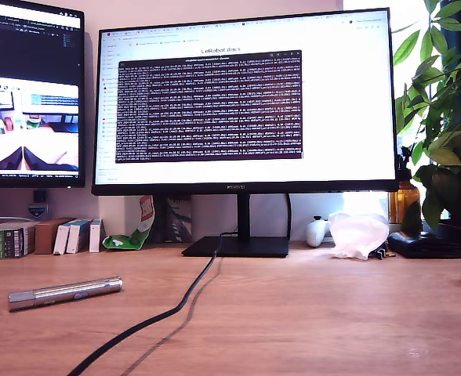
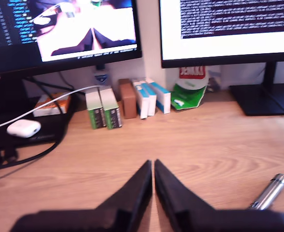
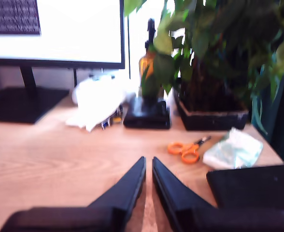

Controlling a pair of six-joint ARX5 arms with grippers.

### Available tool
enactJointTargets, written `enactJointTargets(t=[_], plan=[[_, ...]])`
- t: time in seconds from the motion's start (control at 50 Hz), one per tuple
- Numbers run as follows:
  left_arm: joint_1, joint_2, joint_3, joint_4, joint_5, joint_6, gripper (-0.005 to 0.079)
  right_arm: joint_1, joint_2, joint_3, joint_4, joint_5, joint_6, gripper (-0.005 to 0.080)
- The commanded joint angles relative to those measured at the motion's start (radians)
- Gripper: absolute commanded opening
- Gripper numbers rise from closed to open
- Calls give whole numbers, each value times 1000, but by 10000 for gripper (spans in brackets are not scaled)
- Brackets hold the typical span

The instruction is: Pick the metallic laser pointer with your right arm, pass it to your left arm, then place it down to the left side of the table

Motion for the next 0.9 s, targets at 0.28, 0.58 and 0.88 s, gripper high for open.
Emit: enactJointTargets(t=[0.28, 0.58, 0.88], plan=[[2, -8, -29, -88, -80, -65, -24, 5, -6, -2, -38, -2, 54, 0], [2, -8, -29, -84, -80, -63, -24, 5, -6, -2, -38, -2, 54, 0], [2, -8, -29, -84, -80, -63, -24, 5, -6, -2, -38, -2, 54, 0]])
